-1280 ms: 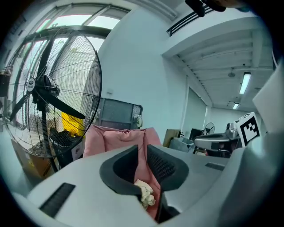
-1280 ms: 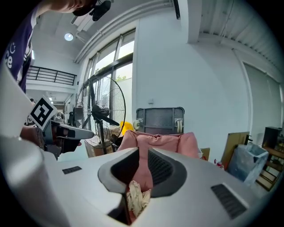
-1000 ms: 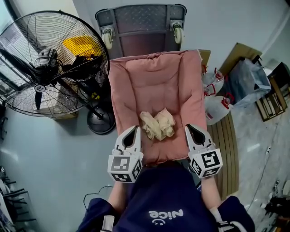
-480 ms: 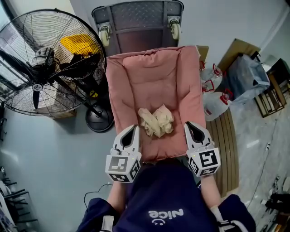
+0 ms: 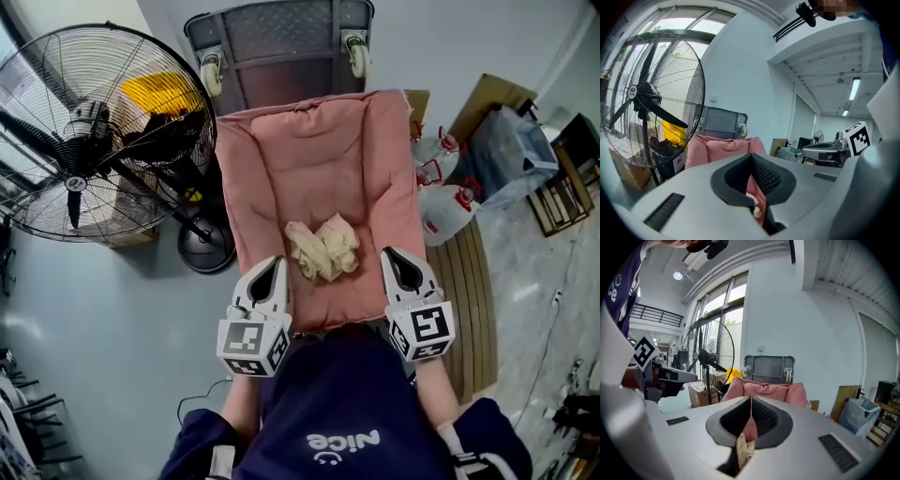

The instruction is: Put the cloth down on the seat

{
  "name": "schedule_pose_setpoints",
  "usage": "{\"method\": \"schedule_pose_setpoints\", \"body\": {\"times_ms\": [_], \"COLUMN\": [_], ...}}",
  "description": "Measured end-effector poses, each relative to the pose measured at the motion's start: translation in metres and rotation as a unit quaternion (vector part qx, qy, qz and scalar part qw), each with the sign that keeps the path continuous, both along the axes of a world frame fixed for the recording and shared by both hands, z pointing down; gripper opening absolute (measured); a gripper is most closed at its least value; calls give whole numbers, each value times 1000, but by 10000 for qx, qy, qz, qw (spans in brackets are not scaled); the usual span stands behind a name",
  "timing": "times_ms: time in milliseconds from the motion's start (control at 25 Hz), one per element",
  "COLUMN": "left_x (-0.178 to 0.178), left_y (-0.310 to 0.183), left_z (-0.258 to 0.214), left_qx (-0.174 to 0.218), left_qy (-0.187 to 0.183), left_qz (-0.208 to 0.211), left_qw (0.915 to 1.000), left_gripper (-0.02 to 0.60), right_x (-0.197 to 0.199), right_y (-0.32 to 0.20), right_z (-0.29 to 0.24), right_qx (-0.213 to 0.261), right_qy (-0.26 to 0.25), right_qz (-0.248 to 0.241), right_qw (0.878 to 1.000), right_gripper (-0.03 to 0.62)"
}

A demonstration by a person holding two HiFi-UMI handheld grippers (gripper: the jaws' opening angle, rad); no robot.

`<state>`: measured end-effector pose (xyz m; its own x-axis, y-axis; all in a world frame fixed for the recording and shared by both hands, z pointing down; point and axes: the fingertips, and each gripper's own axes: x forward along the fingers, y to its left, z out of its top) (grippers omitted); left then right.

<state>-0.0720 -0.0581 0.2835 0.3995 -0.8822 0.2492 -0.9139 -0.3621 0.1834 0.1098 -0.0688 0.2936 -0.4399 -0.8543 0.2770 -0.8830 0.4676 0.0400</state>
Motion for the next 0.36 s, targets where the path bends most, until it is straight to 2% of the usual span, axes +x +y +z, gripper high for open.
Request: {"method": "schedule_pose_setpoints", "body": {"times_ms": [360], "left_x": [-2], "left_y": [-1], "left_z": [3], "left_qx": [-16], "left_qy": [66], "left_qz": [-110], "left_qw": [9999], "left_gripper": [18], "right_x": [4], "right_y": [-3], "right_z": [3], "right_qx": [3], "right_qy": [46], "right_qz": [61], "right_qw": [10000], "right_gripper": [52]}}
